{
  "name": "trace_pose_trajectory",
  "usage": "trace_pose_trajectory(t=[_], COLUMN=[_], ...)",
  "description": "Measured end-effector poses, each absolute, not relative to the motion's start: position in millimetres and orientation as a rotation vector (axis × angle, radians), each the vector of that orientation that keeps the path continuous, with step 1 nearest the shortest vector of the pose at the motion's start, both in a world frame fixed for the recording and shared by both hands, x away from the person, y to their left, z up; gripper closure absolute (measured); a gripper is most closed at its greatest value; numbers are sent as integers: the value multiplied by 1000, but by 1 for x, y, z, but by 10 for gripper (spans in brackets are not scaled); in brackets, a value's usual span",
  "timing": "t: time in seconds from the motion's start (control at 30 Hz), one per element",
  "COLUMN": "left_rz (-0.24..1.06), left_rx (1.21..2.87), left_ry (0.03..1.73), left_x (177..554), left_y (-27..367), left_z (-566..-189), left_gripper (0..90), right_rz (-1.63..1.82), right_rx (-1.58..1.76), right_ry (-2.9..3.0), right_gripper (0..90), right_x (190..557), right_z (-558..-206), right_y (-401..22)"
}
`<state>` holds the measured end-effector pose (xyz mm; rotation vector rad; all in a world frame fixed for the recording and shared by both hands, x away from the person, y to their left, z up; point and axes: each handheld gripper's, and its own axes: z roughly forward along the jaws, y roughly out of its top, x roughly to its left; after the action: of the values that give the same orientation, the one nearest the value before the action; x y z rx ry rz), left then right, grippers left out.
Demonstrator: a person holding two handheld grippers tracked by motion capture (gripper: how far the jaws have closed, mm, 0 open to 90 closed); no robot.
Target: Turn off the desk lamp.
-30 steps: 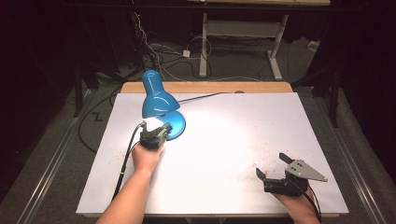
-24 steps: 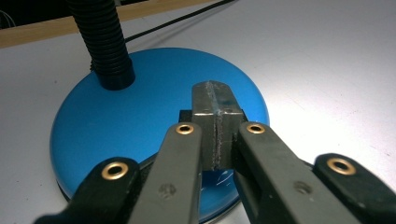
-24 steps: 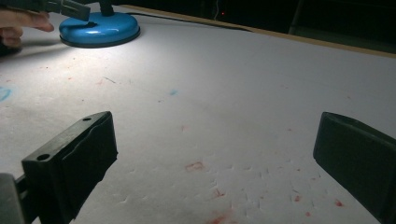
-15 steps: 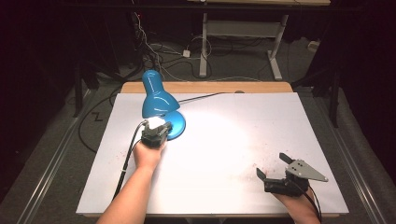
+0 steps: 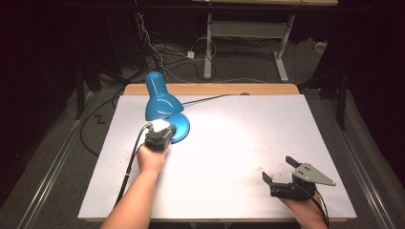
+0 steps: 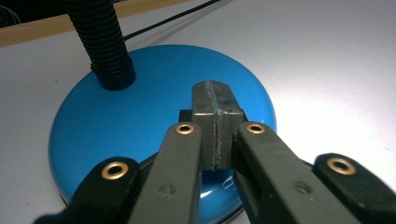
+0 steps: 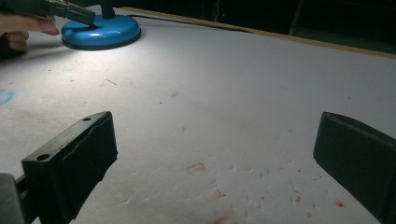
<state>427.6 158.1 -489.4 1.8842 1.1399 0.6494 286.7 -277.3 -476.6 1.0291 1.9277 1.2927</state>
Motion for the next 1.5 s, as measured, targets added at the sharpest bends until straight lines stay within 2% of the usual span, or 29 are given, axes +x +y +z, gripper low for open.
trace_pose_trajectory(t=[1.5], left_rz=[606], left_rx=[1842], left_ry=[1195], left_x=[432], left_y=[162], left_z=[-490], left_gripper=[881], right_rz=[1286], right_rx=[1022], right_ry=[1931], right_gripper=[3], right_x=[286], right_z=[-476], right_y=[-276])
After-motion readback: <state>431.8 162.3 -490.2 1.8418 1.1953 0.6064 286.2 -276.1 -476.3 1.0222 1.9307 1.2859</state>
